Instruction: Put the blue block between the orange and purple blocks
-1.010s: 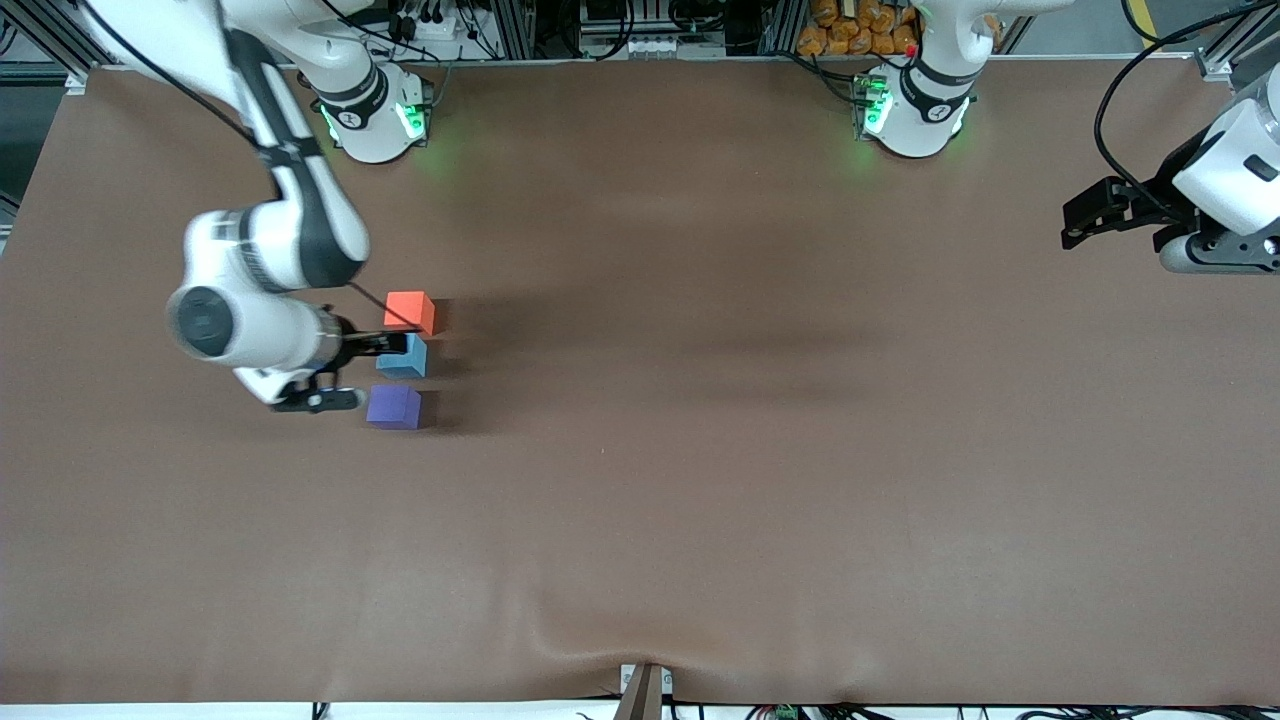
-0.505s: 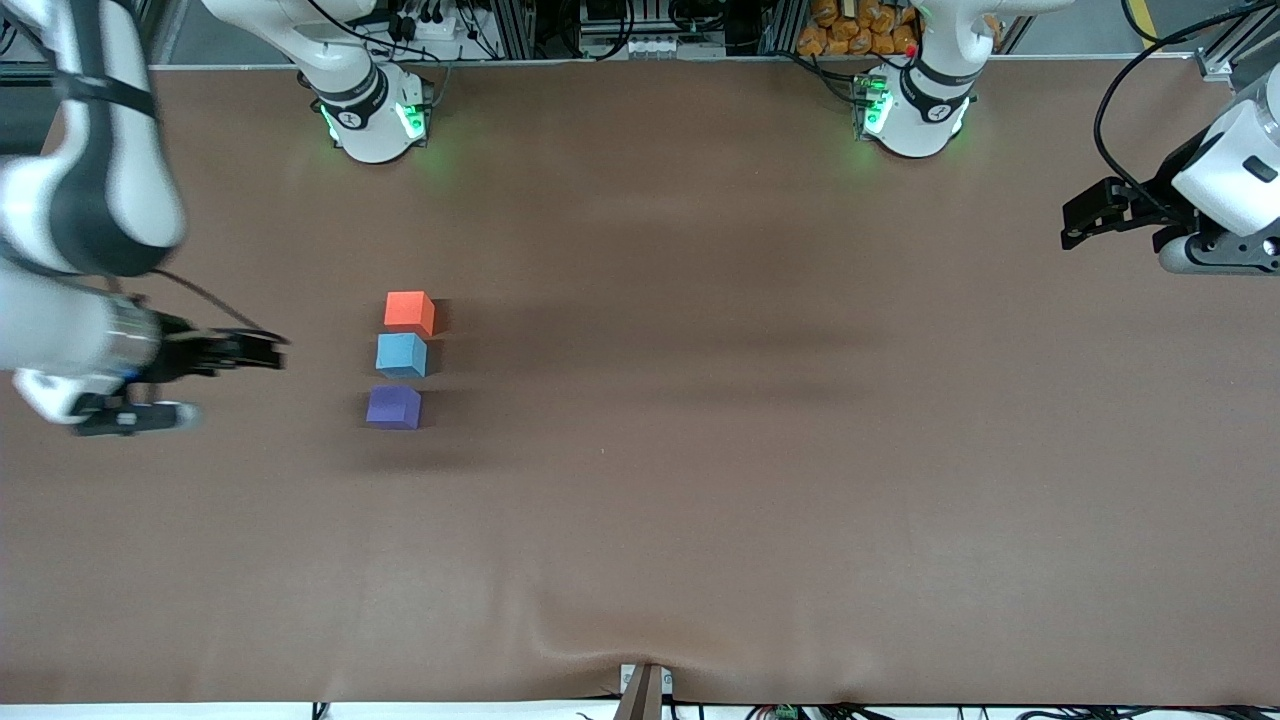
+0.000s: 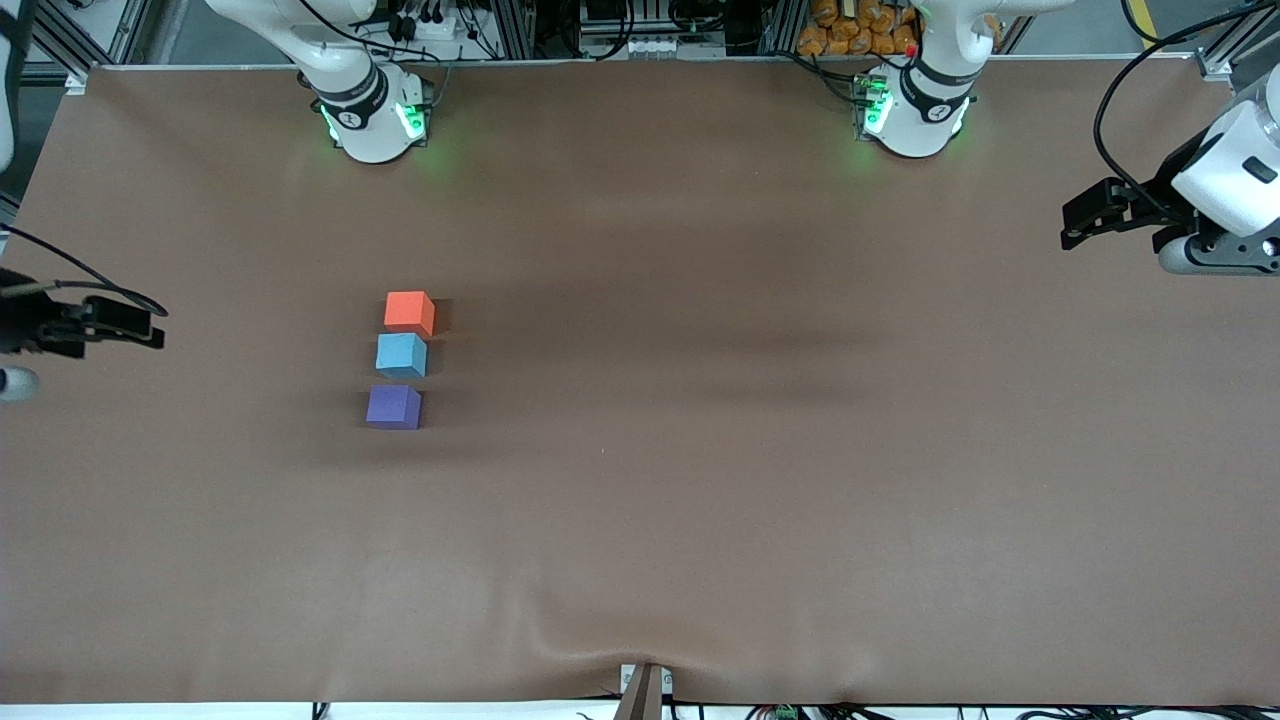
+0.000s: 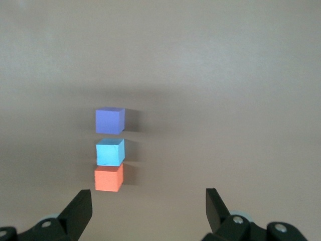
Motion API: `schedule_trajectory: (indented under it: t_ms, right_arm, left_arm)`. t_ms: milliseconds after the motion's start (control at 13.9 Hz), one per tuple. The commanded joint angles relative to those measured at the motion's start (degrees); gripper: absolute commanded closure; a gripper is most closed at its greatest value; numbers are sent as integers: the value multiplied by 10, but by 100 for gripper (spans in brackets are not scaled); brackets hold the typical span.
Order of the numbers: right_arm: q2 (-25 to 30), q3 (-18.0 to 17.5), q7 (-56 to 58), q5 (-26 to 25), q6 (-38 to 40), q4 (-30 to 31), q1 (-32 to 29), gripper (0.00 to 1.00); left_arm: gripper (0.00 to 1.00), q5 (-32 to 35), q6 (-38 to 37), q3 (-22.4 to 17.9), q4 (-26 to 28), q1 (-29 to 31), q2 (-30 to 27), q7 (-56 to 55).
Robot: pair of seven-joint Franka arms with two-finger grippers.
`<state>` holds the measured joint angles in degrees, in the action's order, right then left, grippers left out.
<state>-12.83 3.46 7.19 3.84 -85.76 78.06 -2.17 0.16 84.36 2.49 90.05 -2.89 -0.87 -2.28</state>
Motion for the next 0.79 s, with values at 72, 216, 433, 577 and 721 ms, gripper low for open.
schedule_trajectory:
  t_ms: [72, 216, 433, 577, 721]
  right_arm:
    - [80, -4, -24, -23, 15, 34, 1, 0]
    - [119, -1, -28, -26, 0, 73, -2, 0]
    - [158, -4, -30, -47, 4, 108, 1, 0]
    - [174, -8, -36, -55, -5, 131, 1, 0]
    - [180, -8, -36, -55, -11, 141, 1, 0]
  left_arm:
    - [0, -3, 3, 4, -7, 8, 2, 3]
    - [0, -2, 3, 4, -7, 8, 1, 3]
    - [0, 3, 3, 4, -8, 5, 1, 3]
    - [0, 3, 2, 4, -15, 7, 1, 6]
    - [0, 3, 2, 3, -16, 8, 1, 14]
